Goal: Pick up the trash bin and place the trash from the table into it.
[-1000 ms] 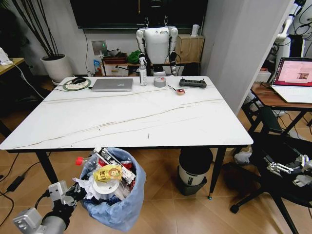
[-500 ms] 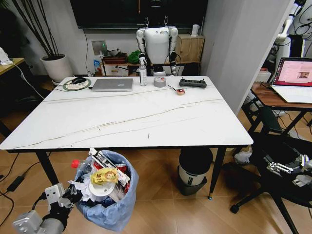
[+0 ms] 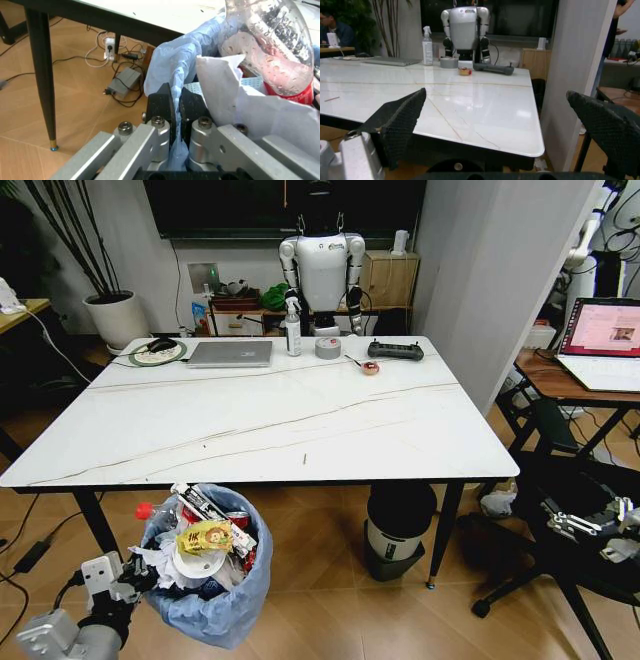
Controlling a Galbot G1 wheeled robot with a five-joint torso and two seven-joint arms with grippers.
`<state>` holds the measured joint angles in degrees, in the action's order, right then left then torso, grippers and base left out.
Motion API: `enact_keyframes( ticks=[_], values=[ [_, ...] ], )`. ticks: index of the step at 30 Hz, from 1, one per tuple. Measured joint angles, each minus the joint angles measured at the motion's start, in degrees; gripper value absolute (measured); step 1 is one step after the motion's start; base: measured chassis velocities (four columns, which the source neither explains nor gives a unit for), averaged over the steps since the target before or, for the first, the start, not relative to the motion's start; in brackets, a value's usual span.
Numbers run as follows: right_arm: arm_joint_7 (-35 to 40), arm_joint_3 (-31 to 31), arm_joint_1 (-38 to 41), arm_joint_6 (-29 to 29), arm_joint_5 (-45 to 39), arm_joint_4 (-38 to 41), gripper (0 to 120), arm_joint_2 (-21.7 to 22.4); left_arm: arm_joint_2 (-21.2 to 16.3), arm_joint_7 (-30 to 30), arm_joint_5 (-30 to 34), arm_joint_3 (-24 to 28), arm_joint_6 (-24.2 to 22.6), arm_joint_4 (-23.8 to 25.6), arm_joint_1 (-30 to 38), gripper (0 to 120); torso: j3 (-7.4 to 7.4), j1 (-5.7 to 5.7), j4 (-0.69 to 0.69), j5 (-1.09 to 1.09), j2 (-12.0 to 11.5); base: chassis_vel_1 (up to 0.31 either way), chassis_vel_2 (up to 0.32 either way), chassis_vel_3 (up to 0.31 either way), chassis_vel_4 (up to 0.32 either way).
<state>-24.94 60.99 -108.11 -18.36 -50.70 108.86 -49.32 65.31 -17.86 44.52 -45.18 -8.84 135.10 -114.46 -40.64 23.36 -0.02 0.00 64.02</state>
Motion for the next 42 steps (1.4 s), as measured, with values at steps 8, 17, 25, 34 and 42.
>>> enact_keyframes(
  ticks=[8,17,25,34,42],
  values=[
    [0.0,0.0,0.0,0.0,0.0,0.0,100,0.0,0.7,0.1,0.1,0.7,-0.1,0.0,0.2,0,0.12,-0.14,0.00,0.00,-0.3,0.000,0.000,0.000,0.000],
    [0.0,0.0,0.0,0.0,0.0,0.0,100,0.0,1.3,0.5,1.0,2.0,-0.1,0.2,0.5,0,1.60,-1.28,0.00,0.00,-2.9,0.000,0.000,0.000,0.000],
    [0.0,0.0,0.0,0.0,0.0,0.0,100,0.0,1.8,0.6,2.3,2.7,0.0,0.2,0.9,0,2.94,-2.44,0.00,0.01,-5.4,0.000,0.000,0.000,0.000],
    [0.0,0.0,0.0,0.0,0.0,0.0,100,0.0,1.7,0.4,3.0,2.8,0.1,0.1,1.4,0,4.50,-3.58,0.00,0.00,-8.1,0.000,0.000,0.000,0.000],
    [0.0,0.0,0.0,0.0,0.0,0.0,100,0.0,1.6,0.2,3.2,3.0,0.1,-0.3,1.7,0,5.79,-4.60,0.00,0.00,-10.4,0.000,0.000,0.000,0.000]
  ],
)
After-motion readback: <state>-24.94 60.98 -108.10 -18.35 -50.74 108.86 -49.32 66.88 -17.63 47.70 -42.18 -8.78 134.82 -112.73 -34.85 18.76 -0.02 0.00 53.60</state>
